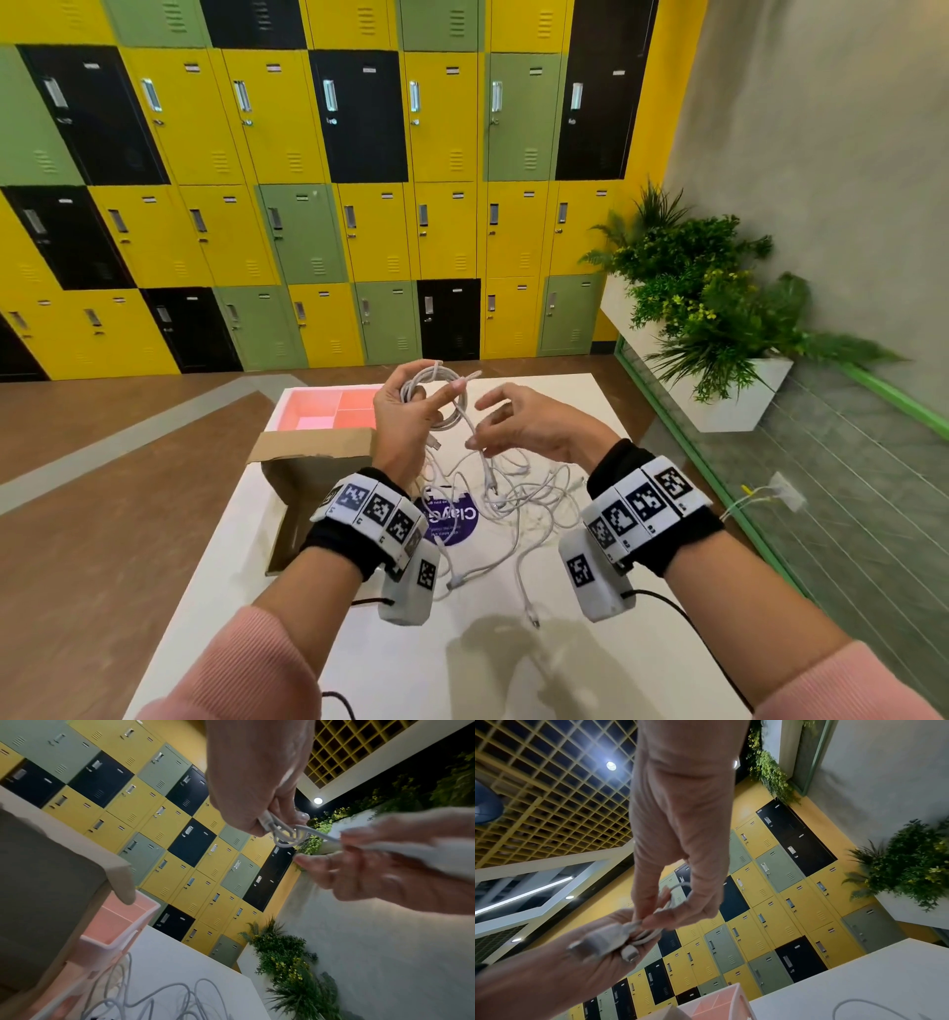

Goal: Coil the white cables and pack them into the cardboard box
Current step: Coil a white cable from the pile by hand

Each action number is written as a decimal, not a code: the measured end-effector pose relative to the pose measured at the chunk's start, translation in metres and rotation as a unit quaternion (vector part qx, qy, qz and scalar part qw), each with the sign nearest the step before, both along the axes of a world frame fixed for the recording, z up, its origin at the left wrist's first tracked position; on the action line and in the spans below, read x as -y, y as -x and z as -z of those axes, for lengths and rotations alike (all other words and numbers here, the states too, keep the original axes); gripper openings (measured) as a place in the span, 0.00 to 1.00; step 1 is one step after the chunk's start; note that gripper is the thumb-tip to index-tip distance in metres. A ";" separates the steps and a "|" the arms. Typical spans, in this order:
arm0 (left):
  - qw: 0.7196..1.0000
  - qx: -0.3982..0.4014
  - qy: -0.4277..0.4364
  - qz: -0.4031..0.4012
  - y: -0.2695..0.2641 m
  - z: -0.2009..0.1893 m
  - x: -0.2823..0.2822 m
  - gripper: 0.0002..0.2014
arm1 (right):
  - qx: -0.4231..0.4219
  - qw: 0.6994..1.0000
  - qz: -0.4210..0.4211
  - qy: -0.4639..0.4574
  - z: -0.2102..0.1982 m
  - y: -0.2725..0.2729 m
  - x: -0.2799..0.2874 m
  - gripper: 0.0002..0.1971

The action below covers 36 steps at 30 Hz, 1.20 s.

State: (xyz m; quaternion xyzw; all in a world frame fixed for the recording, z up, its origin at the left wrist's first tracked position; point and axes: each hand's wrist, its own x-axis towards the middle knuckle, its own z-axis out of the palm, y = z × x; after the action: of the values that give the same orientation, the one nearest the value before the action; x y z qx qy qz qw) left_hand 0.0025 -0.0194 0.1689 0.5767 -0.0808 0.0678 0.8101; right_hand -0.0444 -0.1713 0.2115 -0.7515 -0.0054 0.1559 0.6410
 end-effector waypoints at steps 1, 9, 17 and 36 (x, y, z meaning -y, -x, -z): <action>1.000 0.001 0.004 -0.010 -0.001 0.001 -0.003 0.17 | -0.002 1.000 -0.024 0.012 0.000 0.001 0.002 0.26; 0.997 -0.001 0.007 -0.072 -0.004 -0.002 -0.012 0.16 | 0.140 0.955 -0.165 0.205 -0.009 0.011 0.002 0.10; 0.996 -0.001 0.001 -0.094 -0.008 -0.006 -0.022 0.14 | 0.153 0.928 -0.261 0.217 -0.020 0.019 0.008 0.08; 0.977 -0.109 0.174 -0.057 -0.003 -0.025 -0.006 0.14 | 0.021 0.980 -0.144 0.134 0.018 0.014 -0.010 0.20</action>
State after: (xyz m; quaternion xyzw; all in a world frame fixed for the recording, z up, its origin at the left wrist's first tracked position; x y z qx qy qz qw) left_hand 0.0053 -0.0132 0.1938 0.4345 0.0541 0.0632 0.8968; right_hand -0.0582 -0.1616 0.1930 -0.8254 -0.1061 0.2295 0.5048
